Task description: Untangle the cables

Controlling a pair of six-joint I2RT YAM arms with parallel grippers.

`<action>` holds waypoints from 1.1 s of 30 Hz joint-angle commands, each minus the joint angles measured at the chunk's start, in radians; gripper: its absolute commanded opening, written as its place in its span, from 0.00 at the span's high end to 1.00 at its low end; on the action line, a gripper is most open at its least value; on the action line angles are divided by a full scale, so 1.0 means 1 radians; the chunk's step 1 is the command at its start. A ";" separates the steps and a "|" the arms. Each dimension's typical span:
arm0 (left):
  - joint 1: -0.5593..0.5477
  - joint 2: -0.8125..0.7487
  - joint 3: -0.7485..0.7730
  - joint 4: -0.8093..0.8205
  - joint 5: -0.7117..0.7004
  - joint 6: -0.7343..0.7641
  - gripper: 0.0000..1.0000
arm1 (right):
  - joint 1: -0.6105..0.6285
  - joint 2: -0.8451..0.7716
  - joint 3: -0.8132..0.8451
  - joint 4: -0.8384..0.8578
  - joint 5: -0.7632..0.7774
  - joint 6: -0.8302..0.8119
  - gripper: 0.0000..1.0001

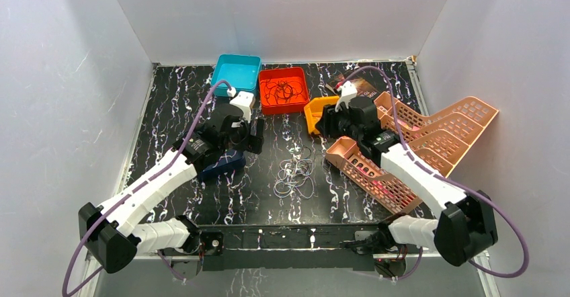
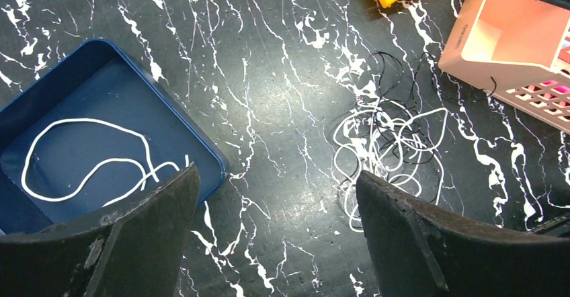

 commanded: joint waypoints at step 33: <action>-0.060 0.207 0.083 0.173 0.301 -0.067 0.16 | -0.002 -0.273 -0.183 -0.113 0.096 0.190 0.39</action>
